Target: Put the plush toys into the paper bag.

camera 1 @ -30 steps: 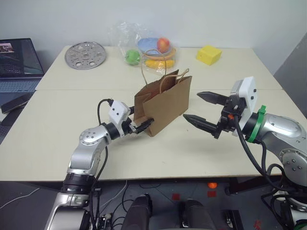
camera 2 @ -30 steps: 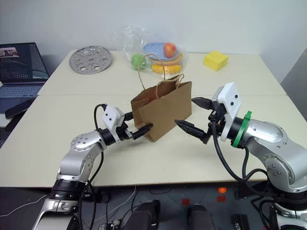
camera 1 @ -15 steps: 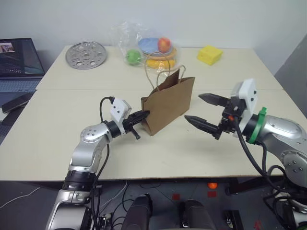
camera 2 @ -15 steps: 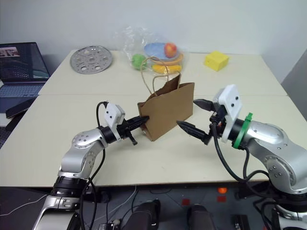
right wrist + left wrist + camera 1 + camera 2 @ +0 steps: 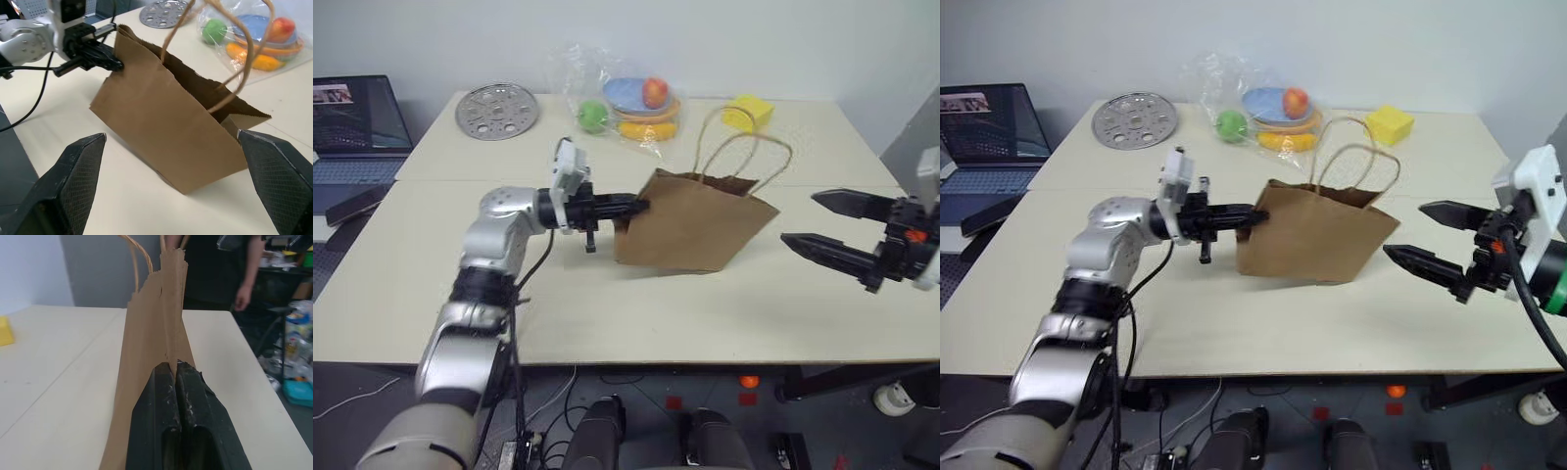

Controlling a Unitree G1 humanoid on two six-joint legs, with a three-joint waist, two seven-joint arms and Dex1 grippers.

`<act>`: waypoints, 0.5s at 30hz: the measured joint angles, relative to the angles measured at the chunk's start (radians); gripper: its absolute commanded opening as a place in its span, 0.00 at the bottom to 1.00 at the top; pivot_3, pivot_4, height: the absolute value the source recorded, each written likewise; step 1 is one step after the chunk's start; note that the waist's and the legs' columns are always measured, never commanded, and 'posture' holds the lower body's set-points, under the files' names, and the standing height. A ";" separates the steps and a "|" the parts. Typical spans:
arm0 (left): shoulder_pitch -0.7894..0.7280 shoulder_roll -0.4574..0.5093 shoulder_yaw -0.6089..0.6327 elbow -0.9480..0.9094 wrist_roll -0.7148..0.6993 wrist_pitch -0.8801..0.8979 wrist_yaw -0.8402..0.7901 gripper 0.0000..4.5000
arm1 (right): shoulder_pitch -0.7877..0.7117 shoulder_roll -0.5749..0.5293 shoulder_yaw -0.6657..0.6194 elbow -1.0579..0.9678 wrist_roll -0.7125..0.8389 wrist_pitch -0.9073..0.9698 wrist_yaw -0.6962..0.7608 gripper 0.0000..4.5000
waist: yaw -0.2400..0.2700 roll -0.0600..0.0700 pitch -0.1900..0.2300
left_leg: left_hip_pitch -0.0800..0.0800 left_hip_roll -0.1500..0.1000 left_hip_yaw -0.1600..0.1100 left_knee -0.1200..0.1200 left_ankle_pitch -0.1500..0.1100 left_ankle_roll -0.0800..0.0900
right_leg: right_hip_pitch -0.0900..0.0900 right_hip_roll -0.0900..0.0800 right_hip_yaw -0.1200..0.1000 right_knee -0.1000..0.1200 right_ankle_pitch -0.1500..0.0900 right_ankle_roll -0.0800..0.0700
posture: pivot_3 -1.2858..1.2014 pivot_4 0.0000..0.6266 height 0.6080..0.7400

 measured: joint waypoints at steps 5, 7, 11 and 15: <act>-0.054 -0.048 -0.034 0.297 0.118 -0.208 -0.065 0.01 | 0.103 -0.012 -0.055 -0.064 0.122 0.002 -0.104 1.00 | -0.008 0.000 0.000 | -0.001 0.000 0.006 0.002 -0.004 0.006 | -0.001 -0.001 0.003 0.000 0.002 0.009 | 0.52 0.24 1.00; -0.067 -0.053 -0.032 0.360 0.141 -0.243 -0.065 0.01 | 0.133 -0.022 -0.069 -0.078 0.163 -0.012 -0.143 1.00 | -0.009 -0.001 0.001 | -0.001 0.000 0.005 0.004 -0.004 0.006 | -0.001 -0.001 0.002 0.000 0.002 0.009 | 0.52 0.24 1.00; -0.103 -0.047 -0.007 0.388 0.157 -0.274 -0.064 0.01 | 0.170 -0.028 -0.081 -0.097 0.209 -0.049 -0.197 1.00 | -0.006 -0.001 0.001 | -0.001 0.000 0.005 0.006 -0.004 0.005 | 0.000 -0.002 0.002 0.001 0.002 0.009 | 0.52 0.24 1.00; -0.109 -0.035 0.005 0.385 0.161 -0.265 -0.052 0.01 | 0.176 -0.029 -0.043 -0.094 0.194 -0.099 -0.204 1.00 | -0.008 -0.001 0.001 | -0.002 0.000 0.006 0.008 -0.004 0.006 | 0.000 -0.003 0.003 0.000 0.001 0.007 | 0.52 0.24 1.00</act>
